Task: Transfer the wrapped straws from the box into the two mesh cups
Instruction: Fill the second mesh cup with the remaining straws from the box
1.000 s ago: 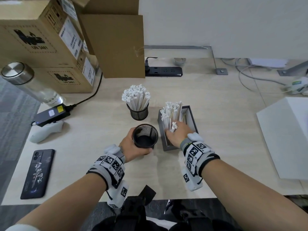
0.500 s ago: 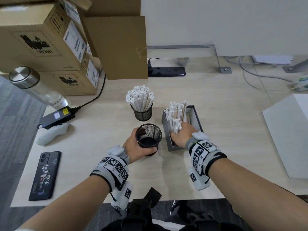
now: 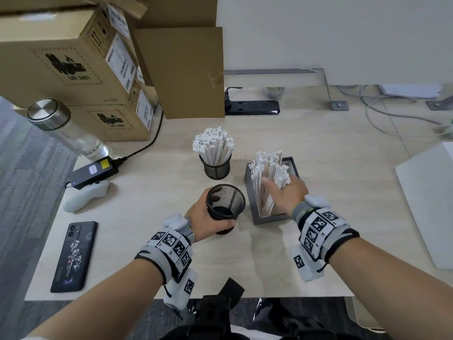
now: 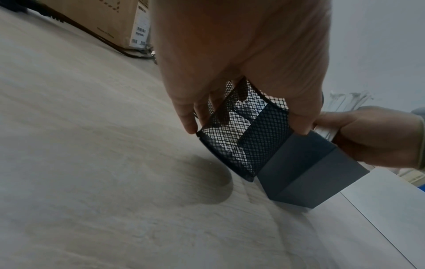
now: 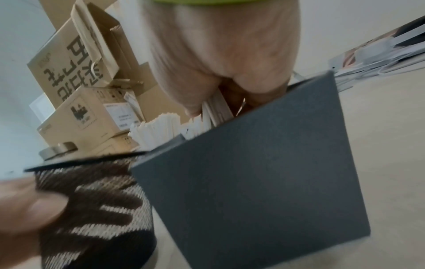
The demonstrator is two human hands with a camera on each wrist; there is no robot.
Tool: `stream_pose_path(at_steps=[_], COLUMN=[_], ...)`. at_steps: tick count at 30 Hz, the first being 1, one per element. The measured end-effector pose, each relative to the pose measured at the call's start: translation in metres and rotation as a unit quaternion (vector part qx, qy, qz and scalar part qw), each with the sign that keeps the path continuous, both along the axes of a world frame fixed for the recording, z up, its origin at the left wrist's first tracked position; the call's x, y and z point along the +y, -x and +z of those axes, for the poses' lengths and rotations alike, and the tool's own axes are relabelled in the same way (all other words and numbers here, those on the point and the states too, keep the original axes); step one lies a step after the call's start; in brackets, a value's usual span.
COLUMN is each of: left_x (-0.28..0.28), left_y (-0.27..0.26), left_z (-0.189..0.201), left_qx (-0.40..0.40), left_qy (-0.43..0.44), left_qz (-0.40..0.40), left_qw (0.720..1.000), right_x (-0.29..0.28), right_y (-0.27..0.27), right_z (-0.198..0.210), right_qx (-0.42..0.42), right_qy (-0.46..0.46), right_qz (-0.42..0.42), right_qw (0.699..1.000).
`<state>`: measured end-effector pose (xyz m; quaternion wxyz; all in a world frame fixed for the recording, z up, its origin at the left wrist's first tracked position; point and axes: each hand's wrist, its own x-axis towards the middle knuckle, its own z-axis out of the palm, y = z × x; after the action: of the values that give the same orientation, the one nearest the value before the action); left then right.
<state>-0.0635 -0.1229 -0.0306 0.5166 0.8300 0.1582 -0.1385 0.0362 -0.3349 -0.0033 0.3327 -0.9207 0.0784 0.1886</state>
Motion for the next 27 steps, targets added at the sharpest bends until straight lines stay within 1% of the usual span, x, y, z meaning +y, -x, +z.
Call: stream_pose_path(at_steps=[3,4,6,9,11,12,15,17,18,20,21,22,26,27], left_x=[0.0,-0.001,-0.003,-0.005,-0.006,-0.007,-0.01,-0.012,-0.013,-0.015,-0.016,-0.016,-0.014,-0.013], left_y=[0.001,0.001,0.001,0.001,0.0,0.0,-0.001,-0.003,-0.003,-0.004,-0.005,-0.005,-0.006,-0.006], left_z=[0.0,0.001,0.001,0.002,0.001,0.002,0.006,0.013,0.017,0.021,0.021,0.021,0.017,0.016], left_qx=[-0.004,-0.004,-0.003,-0.003,-0.002,-0.003,-0.017,-0.026,-0.031,-0.038,-0.037,-0.034,-0.021,-0.017], left_qy=[-0.002,-0.002,0.005,0.008,0.004,0.006,0.017,0.026,0.03,0.042,0.05,0.056,0.075,0.077], left_qz=[-0.003,-0.004,-0.007,-0.015,-0.023,-0.026,-0.035,-0.048,-0.058,-0.08,-0.089,-0.092,-0.085,-0.08], left_qw=[1.0,1.0,1.0,1.0,1.0,1.0,0.999,0.998,0.997,0.995,0.994,0.994,0.993,0.994], right_x=[-0.009,-0.011,-0.014,-0.007,0.004,0.01,0.03,0.04,0.044,0.05,0.052,0.054,0.057,0.056], right_y=[-0.012,-0.017,-0.023,-0.026,-0.024,-0.022,-0.011,-0.001,0.004,0.01,0.011,0.011,0.012,0.013], right_z=[0.016,0.018,0.029,0.051,0.061,0.065,0.069,0.066,0.063,0.051,0.045,0.04,0.032,0.032], right_qx=[0.029,0.021,-0.027,-0.071,-0.066,-0.058,-0.024,-0.005,-0.009,-0.053,-0.079,-0.088,-0.054,-0.059], right_qy=[-0.03,-0.046,-0.107,-0.226,-0.326,-0.357,-0.396,-0.4,-0.368,-0.276,-0.245,-0.235,-0.246,-0.246], right_qz=[-0.035,-0.035,-0.032,-0.061,-0.087,-0.09,-0.062,-0.023,0.008,0.066,0.078,0.08,0.089,0.09], right_qw=[0.999,0.998,0.993,0.97,0.939,0.928,0.916,0.916,0.93,0.957,0.963,0.965,0.964,0.963])
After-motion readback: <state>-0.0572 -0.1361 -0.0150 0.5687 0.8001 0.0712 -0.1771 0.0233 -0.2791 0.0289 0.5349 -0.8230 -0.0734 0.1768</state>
